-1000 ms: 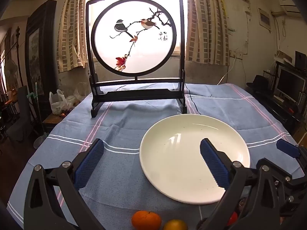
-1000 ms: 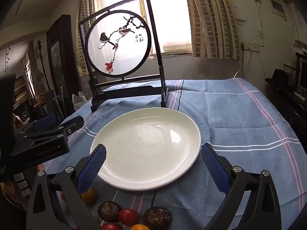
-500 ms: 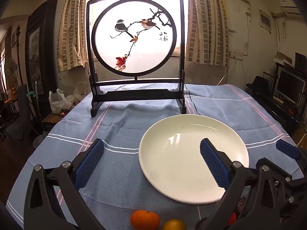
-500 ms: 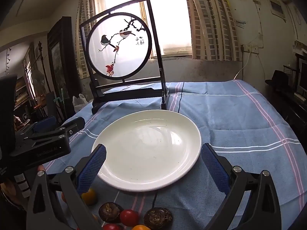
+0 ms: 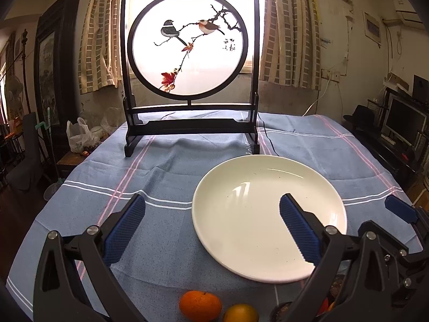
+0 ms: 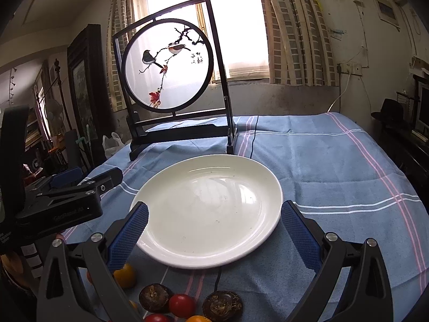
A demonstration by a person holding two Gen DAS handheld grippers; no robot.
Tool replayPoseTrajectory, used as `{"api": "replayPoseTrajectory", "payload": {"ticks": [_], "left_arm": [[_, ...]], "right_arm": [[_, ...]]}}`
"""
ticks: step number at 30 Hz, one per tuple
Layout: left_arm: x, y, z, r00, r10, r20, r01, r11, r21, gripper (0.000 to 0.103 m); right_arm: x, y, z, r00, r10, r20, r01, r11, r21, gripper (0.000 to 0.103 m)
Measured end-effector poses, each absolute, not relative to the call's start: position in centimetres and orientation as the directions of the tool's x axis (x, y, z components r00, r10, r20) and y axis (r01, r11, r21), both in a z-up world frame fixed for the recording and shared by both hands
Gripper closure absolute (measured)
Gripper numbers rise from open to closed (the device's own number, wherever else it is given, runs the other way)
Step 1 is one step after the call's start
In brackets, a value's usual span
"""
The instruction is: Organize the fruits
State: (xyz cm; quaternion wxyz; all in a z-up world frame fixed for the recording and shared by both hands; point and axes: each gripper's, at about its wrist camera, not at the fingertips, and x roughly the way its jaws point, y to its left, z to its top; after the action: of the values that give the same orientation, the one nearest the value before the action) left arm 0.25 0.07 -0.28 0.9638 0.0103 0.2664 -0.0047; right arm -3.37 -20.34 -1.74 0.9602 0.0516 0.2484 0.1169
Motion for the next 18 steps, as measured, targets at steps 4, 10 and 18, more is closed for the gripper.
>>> {"api": "replayPoseTrajectory", "payload": {"ticks": [4, 10, 18], "left_arm": [[0.25, -0.04, -0.36, 0.858, -0.002, -0.514, 0.017, 1.000, 0.025, 0.005], [0.39, 0.08, -0.57, 0.855, -0.020, -0.518, 0.030, 0.999, 0.011, 0.005], [0.29, 0.81, -0.39, 0.858, -0.097, -0.504, 0.067, 0.995, -0.079, 0.005]], "right_arm": [[-3.54, -20.29, -1.63, 0.849, 0.277, -0.450, -0.222, 0.960, 0.172, 0.004], [-3.63, -20.45, -1.60, 0.834, 0.346, -0.430, -0.268, 0.935, 0.234, 0.004], [-4.15, -20.42, -1.24, 0.858, 0.340, -0.386, -0.279, 0.938, 0.206, 0.004]]}}
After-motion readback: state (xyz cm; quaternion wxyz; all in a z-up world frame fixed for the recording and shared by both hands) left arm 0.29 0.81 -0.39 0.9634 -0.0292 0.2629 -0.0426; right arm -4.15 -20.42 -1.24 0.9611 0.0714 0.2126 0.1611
